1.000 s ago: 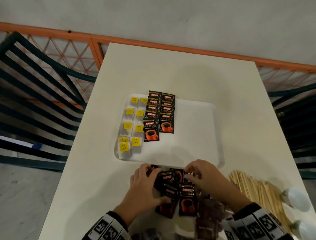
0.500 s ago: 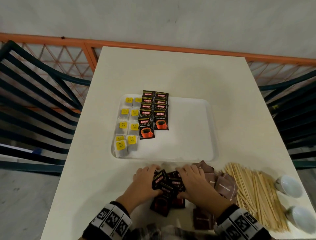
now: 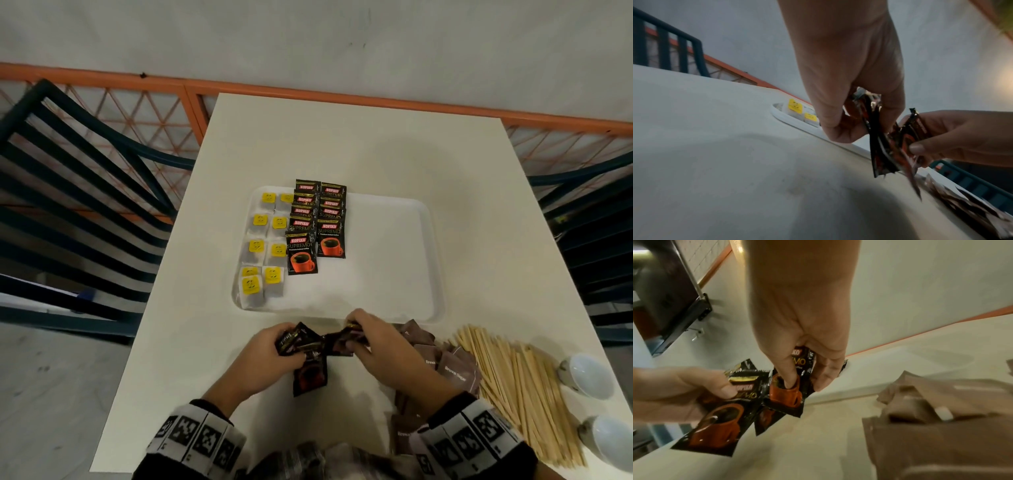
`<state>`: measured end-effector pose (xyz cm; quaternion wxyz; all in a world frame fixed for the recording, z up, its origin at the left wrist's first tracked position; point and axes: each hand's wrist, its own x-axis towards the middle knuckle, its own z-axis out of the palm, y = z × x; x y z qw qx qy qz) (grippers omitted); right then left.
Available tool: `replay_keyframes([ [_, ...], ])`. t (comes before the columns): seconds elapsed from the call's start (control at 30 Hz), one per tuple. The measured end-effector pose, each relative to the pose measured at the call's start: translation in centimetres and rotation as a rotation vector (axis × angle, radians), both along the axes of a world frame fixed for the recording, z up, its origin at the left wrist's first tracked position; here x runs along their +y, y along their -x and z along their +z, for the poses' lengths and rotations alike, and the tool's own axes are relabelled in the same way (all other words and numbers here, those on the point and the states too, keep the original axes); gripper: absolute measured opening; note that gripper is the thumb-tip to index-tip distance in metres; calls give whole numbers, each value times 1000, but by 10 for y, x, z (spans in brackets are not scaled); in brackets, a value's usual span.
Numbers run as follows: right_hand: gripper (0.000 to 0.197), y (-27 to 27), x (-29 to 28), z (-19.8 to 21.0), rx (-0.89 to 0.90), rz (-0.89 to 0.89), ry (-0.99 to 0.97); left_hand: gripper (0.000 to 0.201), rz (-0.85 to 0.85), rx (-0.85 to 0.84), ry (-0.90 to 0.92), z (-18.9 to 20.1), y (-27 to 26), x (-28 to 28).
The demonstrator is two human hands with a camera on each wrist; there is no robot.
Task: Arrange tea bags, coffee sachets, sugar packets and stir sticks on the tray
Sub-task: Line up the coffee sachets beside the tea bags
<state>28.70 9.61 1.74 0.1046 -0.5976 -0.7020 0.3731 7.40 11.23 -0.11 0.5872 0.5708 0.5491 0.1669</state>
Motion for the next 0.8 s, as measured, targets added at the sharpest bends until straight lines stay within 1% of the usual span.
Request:
replay_keyframes([
  [0.07,19,-4,5,3,9,-51,-22,24,107,-70,66,2,5,0],
  [0.13,19,-9,9,8,54,-142,-34,23,202,-138,117,2,10,0],
  [0.2,21,-14,13,18,166,-226,7,18,297,-201,148,3,16,2],
  [0.23,22,-14,13,25,238,-236,49,16,339,-230,163,4,19,3],
  [0.27,23,-13,13,32,306,-213,99,19,363,-261,184,6,21,4],
  [0.33,26,-4,10,44,371,-93,198,33,352,-323,255,10,23,7],
  [0.37,29,4,9,46,362,-25,233,37,326,-350,288,13,23,9],
  [0.43,35,22,7,45,290,69,254,44,305,-426,364,19,22,12],
  [0.5,41,38,8,40,251,93,241,50,317,-530,446,24,22,15],
  [0.57,44,50,10,36,274,55,206,53,322,-624,525,26,23,18],
  [0.67,48,62,13,29,330,-77,52,54,265,-733,631,28,24,18],
  [0.73,55,69,13,25,356,-190,-18,52,233,-733,641,29,26,18],
  [0.8,62,74,13,26,339,-272,-57,49,208,-715,641,32,28,18],
])
